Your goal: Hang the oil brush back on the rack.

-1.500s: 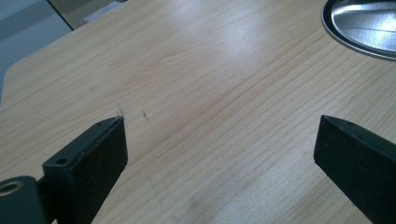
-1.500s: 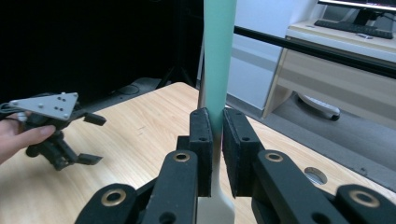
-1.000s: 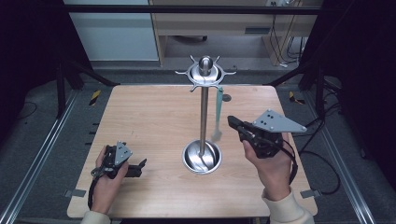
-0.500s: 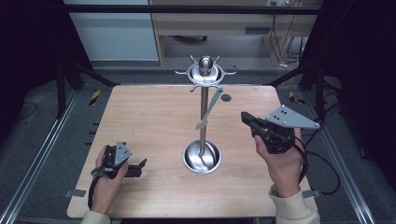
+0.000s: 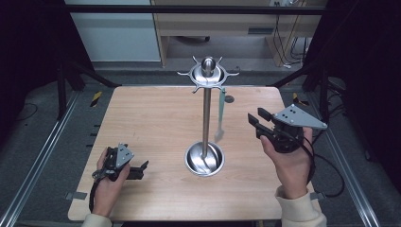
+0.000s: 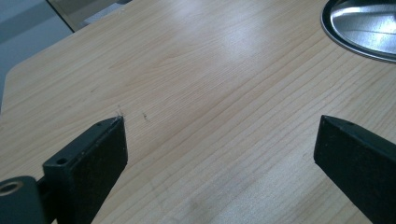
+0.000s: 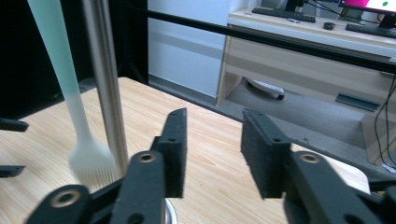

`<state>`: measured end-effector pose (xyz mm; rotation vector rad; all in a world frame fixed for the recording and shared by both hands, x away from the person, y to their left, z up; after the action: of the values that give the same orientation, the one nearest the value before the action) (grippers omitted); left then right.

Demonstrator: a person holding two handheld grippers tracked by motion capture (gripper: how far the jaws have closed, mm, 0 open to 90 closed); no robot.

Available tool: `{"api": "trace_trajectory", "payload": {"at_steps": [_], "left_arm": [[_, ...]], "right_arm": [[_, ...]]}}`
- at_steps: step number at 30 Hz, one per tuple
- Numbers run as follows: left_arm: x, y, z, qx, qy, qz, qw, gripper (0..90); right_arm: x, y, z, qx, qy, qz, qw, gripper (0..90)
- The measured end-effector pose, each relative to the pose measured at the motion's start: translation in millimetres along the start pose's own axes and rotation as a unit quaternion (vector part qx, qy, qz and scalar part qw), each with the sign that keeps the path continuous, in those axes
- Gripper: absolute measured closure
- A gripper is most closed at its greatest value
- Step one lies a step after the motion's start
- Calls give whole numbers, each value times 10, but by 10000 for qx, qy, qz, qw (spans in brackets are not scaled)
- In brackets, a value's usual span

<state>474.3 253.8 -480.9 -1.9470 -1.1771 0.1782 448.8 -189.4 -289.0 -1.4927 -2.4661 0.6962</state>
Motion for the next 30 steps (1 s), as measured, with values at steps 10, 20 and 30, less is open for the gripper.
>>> {"api": "trace_trajectory", "payload": {"at_steps": [10,20,30], "left_arm": [[-2,1,-1,-16,-19,6,10000,24],[1,-2,-1,0,1,2,10000,24],[1,-2,-1,4,3,-1,10000,24]], "right_arm": [[-74,35,14,49,63,156,9998,424],[-158,60,25,27,96,337,9994,284],[-289,63,58,-2,135,641,9979,152]]}}
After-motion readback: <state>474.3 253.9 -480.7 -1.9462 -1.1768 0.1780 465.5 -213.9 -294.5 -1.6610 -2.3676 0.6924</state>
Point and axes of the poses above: each handheld gripper's, and its own axes: y roughly forward along the jaws, z roughly out of its underside, x roughly to its left, the point moved 2 cm from there along y, roughly forward along the jaws, and after that the axes turned 13 degrees about x, right-handed, at the moved point
